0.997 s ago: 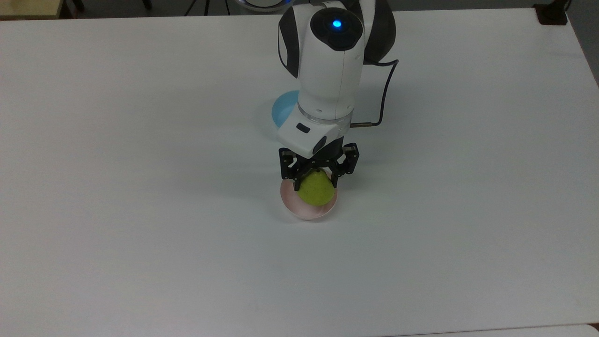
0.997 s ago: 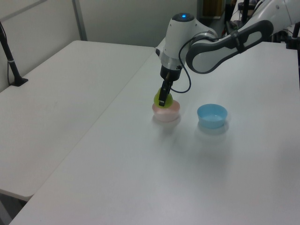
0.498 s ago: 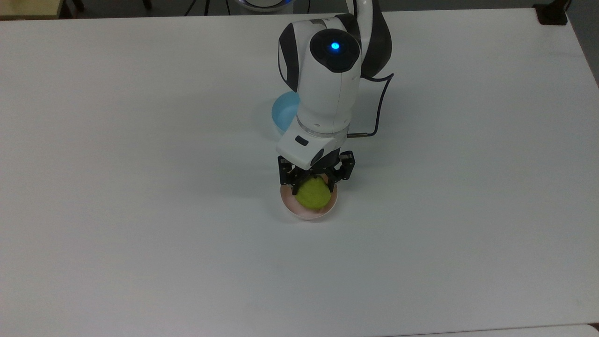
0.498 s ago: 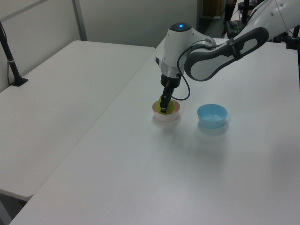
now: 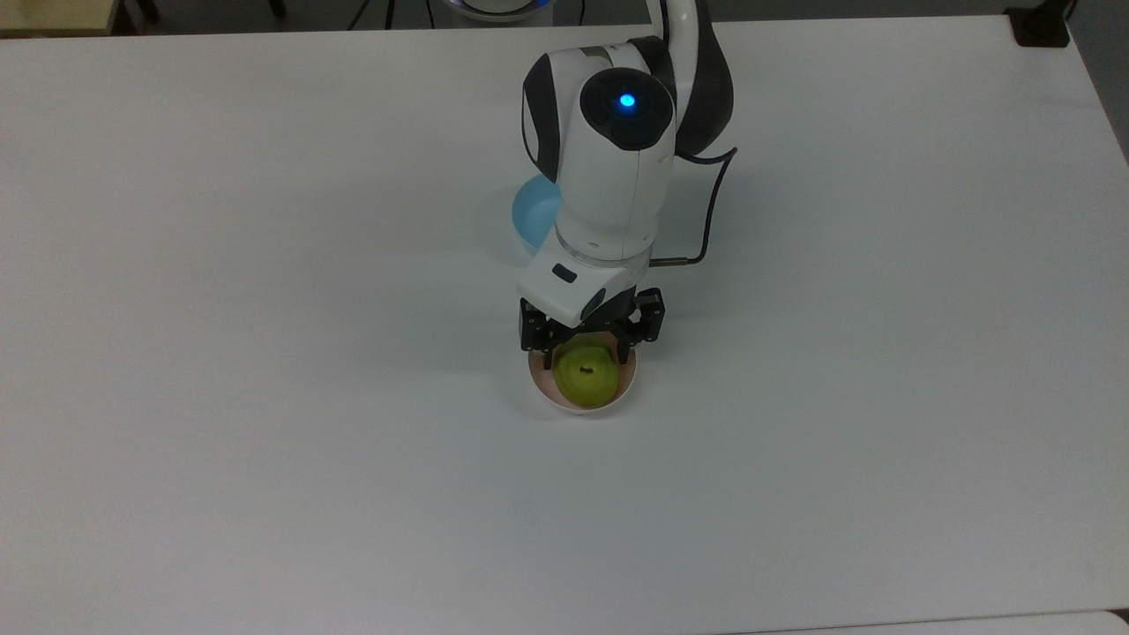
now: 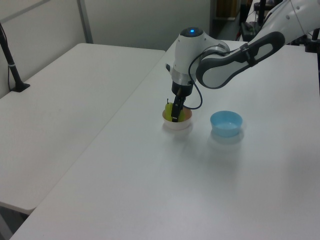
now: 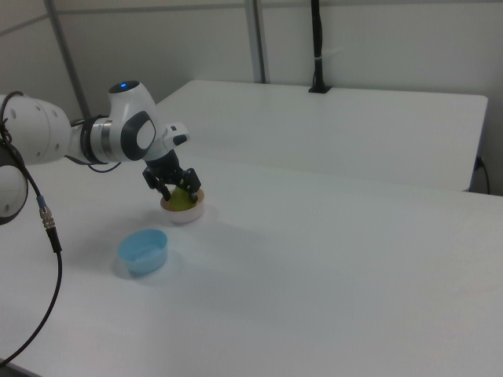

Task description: Place the pear in the bowl

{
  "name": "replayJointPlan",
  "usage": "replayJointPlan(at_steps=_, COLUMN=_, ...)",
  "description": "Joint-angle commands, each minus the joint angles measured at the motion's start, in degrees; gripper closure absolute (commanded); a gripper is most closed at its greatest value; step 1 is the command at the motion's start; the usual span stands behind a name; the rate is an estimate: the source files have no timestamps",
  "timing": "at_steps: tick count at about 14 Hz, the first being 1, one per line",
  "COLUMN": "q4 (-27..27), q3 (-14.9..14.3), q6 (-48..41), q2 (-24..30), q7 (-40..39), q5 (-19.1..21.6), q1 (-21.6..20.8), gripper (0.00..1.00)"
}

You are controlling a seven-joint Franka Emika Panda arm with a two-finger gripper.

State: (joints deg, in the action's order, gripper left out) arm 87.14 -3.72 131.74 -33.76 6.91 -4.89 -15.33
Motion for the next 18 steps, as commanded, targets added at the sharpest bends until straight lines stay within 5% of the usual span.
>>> replayJointPlan(at_steps=1, q4=0.4, q3=-0.8, q6=1.0, q2=1.8, q7=0.8, q5=0.3, q1=-0.3, gripper=0.00)
replayJointPlan(at_steps=3, q4=0.5, q3=-0.9, q6=-0.4, q2=4.5, q7=0.8, q5=0.5, q1=-0.1, gripper=0.00)
replayJointPlan(at_steps=12, q4=1.4, q3=-0.9, q6=-32.4, q2=24.5, q7=0.8, q5=0.8, q1=5.1, gripper=0.00)
replayJointPlan(at_steps=18, q4=5.5, q3=-0.1, q6=-37.7, q2=32.5, q7=-1.6, q5=0.8, q1=10.3, gripper=0.00)
